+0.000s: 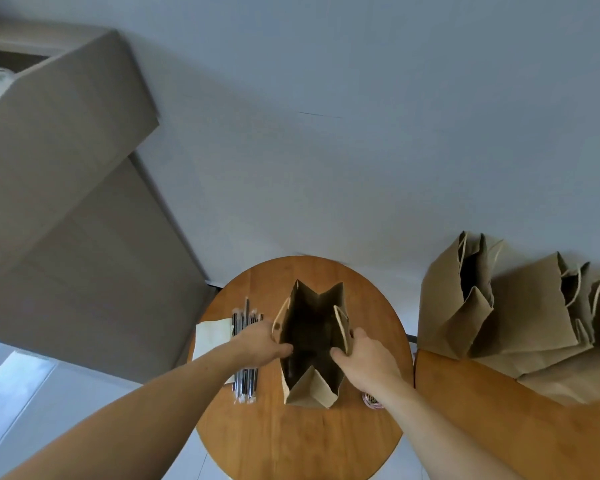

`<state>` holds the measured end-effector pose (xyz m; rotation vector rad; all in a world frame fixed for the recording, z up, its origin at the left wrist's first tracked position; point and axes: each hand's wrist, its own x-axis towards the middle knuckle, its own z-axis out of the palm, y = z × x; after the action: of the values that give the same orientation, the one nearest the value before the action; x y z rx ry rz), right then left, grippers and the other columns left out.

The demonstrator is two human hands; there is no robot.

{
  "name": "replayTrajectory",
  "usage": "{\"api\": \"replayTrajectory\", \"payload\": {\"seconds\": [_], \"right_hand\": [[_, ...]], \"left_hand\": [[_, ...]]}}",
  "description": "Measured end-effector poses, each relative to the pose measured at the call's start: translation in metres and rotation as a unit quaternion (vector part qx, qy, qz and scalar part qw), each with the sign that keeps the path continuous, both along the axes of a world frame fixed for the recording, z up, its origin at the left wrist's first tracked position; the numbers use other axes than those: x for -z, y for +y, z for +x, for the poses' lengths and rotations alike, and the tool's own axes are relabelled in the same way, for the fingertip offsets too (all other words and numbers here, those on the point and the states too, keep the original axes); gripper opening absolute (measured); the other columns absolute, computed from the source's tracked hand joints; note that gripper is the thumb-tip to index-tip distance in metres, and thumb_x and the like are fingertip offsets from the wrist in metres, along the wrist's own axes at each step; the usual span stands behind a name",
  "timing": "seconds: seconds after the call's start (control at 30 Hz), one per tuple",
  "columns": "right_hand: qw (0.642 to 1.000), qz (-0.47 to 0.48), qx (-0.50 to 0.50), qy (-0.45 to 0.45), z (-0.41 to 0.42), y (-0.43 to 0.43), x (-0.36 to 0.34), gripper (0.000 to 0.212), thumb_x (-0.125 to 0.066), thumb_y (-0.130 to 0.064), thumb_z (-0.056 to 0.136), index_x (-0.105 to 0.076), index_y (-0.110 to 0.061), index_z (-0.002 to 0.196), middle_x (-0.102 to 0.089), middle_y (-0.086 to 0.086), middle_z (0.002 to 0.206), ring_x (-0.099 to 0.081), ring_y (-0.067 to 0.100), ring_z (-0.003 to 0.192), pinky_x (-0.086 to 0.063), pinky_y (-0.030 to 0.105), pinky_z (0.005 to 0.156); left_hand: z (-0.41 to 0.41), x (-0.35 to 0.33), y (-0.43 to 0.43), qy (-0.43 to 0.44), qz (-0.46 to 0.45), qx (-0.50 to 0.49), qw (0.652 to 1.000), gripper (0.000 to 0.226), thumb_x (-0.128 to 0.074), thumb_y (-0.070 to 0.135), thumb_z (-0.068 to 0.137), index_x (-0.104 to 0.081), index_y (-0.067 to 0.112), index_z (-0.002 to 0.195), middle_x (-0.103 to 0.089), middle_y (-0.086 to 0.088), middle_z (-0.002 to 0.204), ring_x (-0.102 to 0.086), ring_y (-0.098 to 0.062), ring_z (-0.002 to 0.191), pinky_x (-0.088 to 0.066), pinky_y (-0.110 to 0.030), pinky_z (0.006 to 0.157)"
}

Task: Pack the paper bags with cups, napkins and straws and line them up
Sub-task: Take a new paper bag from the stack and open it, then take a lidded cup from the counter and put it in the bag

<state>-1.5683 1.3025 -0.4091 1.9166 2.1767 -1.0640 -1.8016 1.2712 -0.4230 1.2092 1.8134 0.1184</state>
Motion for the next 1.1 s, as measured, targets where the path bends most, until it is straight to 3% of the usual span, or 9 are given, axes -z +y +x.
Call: {"api": "replayTrajectory", "payload": {"seconds": [0.13,0.23,0.3,0.4,0.53,0.7,1.1], "right_hand": [[0.997,-0.058,-0.027,0.032,0.001,0.002,-0.013,0.079,-0.062,-0.067,0.081,-0.033,-0.032,0.146,-0.052,-0.006,0.142,-0.058,0.021,0.123,-0.054,0.037,0.097],[0.99,-0.101,-0.085,0.048,0.005,0.009,-0.03,0.091,-0.065,-0.056,0.081,-0.016,-0.033,0.154,-0.029,-0.005,0.159,-0.038,0.024,0.142,-0.042,0.04,0.11],[0.99,-0.075,-0.112,0.046,0.004,0.017,-0.045,0.09,-0.063,-0.047,0.084,-0.011,-0.032,0.156,-0.017,-0.005,0.164,-0.024,0.024,0.148,-0.033,0.043,0.116],[0.99,0.01,-0.138,0.042,-0.008,0.034,-0.071,0.081,-0.058,-0.037,0.091,-0.012,-0.026,0.157,-0.014,-0.003,0.164,-0.016,0.022,0.15,-0.025,0.042,0.119],[0.978,0.083,-0.187,0.038,-0.037,0.057,-0.1,0.068,-0.051,-0.028,0.096,-0.02,-0.02,0.156,-0.021,0.0,0.162,-0.02,0.022,0.148,-0.026,0.041,0.12],[0.954,0.126,-0.27,0.039,-0.089,0.074,-0.13,0.065,-0.049,-0.03,0.094,-0.026,-0.018,0.154,-0.027,0.001,0.158,-0.025,0.023,0.144,-0.029,0.042,0.116],[0.896,0.232,-0.365,0.099,-0.256,0.066,-0.243,0.061,-0.05,-0.04,0.098,-0.031,-0.018,0.151,-0.031,0.0,0.156,-0.027,0.022,0.143,-0.027,0.037,0.115]], "left_hand": [[-0.006,-0.009,0.003,-0.004,-0.021,0.061,0.998,0.086,-0.079,0.052,0.071,-0.034,0.032,0.142,-0.052,0.002,0.137,-0.058,-0.021,0.118,-0.052,-0.033,0.097],[-0.015,-0.025,0.009,0.021,-0.044,0.126,0.991,0.107,-0.084,0.05,0.065,-0.022,0.034,0.151,-0.036,0.0,0.154,-0.041,-0.025,0.138,-0.04,-0.038,0.107],[-0.018,-0.039,0.016,0.068,-0.036,0.155,0.985,0.109,-0.082,0.048,0.067,-0.017,0.033,0.154,-0.031,-0.001,0.158,-0.036,-0.027,0.14,-0.035,-0.041,0.112],[-0.015,-0.066,0.03,0.15,0.032,0.148,0.977,0.097,-0.073,0.044,0.077,-0.019,0.027,0.155,-0.035,-0.005,0.155,-0.042,-0.028,0.135,-0.042,-0.044,0.109],[-0.014,-0.108,0.039,0.227,0.115,0.096,0.962,0.072,-0.063,0.038,0.079,-0.038,0.023,0.145,-0.05,-0.005,0.135,-0.05,-0.026,0.12,-0.049,-0.043,0.099],[-0.044,-0.164,0.031,0.298,0.151,0.054,0.941,0.077,-0.059,0.042,0.088,-0.025,0.021,0.154,-0.035,-0.005,0.154,-0.034,-0.027,0.14,-0.037,-0.045,0.11],[-0.201,-0.311,-0.025,0.404,0.293,-0.094,0.861,0.071,-0.058,0.04,0.085,-0.034,0.021,0.149,-0.037,-0.004,0.152,-0.028,-0.026,0.141,-0.033,-0.044,0.108]]}}
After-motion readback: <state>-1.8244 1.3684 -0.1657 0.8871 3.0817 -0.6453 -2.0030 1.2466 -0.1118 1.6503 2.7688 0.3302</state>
